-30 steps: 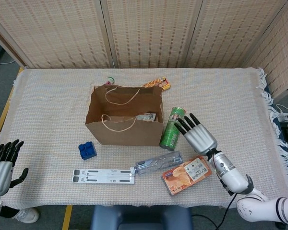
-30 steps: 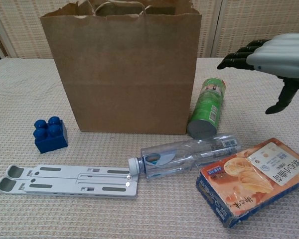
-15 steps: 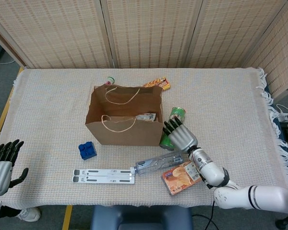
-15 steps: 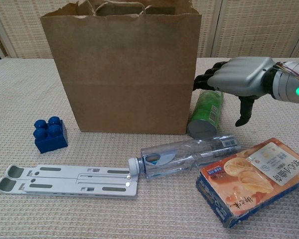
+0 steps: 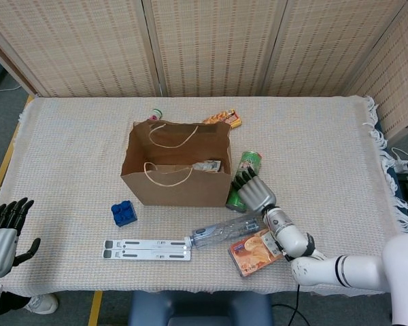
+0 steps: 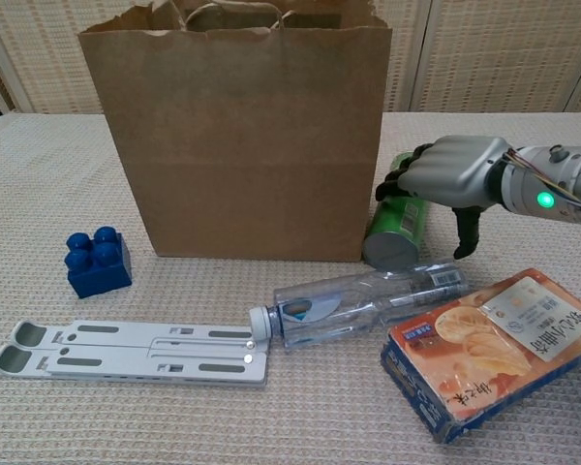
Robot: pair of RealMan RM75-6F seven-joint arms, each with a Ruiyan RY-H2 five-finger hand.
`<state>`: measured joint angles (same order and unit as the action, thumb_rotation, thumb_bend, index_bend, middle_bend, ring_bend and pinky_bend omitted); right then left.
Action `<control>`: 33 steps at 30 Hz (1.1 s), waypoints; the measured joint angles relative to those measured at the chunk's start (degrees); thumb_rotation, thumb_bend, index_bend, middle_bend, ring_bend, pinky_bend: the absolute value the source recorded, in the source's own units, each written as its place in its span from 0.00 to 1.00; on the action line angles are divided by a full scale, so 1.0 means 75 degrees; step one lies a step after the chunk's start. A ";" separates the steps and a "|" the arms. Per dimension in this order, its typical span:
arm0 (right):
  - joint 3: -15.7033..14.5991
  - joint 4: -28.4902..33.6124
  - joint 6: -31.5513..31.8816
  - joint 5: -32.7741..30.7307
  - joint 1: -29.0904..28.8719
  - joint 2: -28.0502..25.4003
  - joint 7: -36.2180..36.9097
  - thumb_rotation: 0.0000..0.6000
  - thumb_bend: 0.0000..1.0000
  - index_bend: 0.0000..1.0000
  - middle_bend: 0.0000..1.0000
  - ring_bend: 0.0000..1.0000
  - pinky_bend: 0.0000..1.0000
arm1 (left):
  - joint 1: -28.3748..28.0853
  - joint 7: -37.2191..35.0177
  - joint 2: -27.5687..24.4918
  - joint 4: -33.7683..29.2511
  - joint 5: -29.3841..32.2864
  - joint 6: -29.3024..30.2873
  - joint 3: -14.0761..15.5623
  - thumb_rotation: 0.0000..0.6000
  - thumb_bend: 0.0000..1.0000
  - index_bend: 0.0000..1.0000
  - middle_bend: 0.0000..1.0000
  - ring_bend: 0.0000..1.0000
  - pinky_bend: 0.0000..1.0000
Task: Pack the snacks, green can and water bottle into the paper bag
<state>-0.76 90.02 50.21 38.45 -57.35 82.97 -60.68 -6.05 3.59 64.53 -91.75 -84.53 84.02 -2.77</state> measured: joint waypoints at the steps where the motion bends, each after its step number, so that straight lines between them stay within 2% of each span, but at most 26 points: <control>1: -0.0009 -0.0073 0.0000 -0.0031 -0.0024 0.0068 0.0005 1.00 0.00 0.13 0.12 0.07 0.08 | 0.0000 -0.0003 0.0000 0.0001 0.0000 0.0001 0.0000 1.00 0.36 0.00 0.00 0.00 0.00; 8: -0.0137 -0.0521 0.0065 -0.0196 -0.0252 0.0492 -0.0195 1.00 0.01 0.13 0.13 0.07 0.08 | -0.0004 -0.0048 -0.0007 0.0006 -0.0005 -0.0008 0.0003 1.00 0.36 0.00 0.00 0.00 0.00; 16: -0.0395 -0.0754 0.0333 -0.0022 -0.0419 0.0755 -0.0576 1.00 0.02 0.16 0.15 0.08 0.09 | -0.0006 -0.0101 -0.0015 0.0025 -0.0029 -0.0006 0.0011 1.00 0.36 0.00 0.00 0.00 0.00; 20: -0.0519 -0.0719 0.0340 -0.0098 -0.0483 0.0690 -0.0789 1.00 0.02 0.13 0.15 0.08 0.08 | -0.0004 -0.0111 -0.0014 0.0029 -0.0036 -0.0004 0.0016 1.00 0.36 0.00 0.00 0.00 0.00; 26: -0.0574 -0.0374 0.0279 -0.0285 -0.0608 0.0341 -0.0849 1.00 0.02 0.01 0.12 0.02 0.03 | -0.0005 -0.0087 -0.0014 0.0023 -0.0034 -0.0004 0.0017 1.00 0.36 0.00 0.00 0.00 0.00; 33: -0.0665 0.0052 0.0315 -0.0461 -0.0798 -0.0054 -0.0993 1.00 0.02 0.00 0.07 0.00 0.00 | -0.0002 -0.0074 -0.0014 0.0020 -0.0034 0.0002 0.0020 1.00 0.36 0.00 0.00 0.00 0.00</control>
<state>-5.75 90.41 52.57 34.99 -63.33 82.56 -68.13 -6.07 3.03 64.42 -91.60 -84.78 84.04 -2.62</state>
